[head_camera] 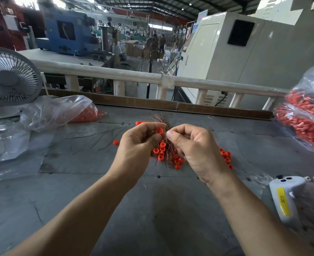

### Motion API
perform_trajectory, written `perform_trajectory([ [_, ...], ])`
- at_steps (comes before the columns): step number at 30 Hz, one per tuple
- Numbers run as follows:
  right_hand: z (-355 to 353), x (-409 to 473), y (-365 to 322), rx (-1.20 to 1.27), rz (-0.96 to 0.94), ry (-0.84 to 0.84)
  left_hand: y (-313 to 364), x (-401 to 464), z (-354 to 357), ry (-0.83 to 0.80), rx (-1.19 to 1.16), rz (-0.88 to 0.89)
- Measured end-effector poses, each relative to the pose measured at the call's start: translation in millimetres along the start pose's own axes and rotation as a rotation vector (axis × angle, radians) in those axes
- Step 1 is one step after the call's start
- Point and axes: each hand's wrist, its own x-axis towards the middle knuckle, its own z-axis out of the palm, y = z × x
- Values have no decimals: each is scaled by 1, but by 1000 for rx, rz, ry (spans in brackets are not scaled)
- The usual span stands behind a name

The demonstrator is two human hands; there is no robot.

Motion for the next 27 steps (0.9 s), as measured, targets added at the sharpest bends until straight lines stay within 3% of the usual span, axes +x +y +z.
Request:
perform_trajectory([
  [27, 1, 1, 2, 5, -9, -6, -1, 2, -2, 33, -76, -10],
])
